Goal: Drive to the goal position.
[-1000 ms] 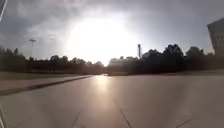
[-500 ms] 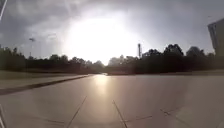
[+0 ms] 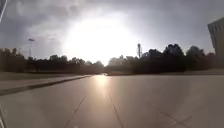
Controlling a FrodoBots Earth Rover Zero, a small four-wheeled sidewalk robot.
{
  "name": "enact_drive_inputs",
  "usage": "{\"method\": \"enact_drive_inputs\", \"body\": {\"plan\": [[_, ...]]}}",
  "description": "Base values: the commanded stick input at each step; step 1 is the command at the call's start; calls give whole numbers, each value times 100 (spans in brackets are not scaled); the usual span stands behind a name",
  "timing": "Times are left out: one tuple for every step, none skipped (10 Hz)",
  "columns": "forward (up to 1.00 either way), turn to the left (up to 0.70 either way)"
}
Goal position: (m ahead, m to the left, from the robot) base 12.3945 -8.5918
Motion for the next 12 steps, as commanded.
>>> {"method": "enact_drive_inputs", "body": {"plan": [[70, 0], [70, 0], [70, 0], [70, 0], [70, 0], [70, 0], [70, 0], [70, 0], [70, 0], [70, 0], [70, 0], [70, 0]]}}
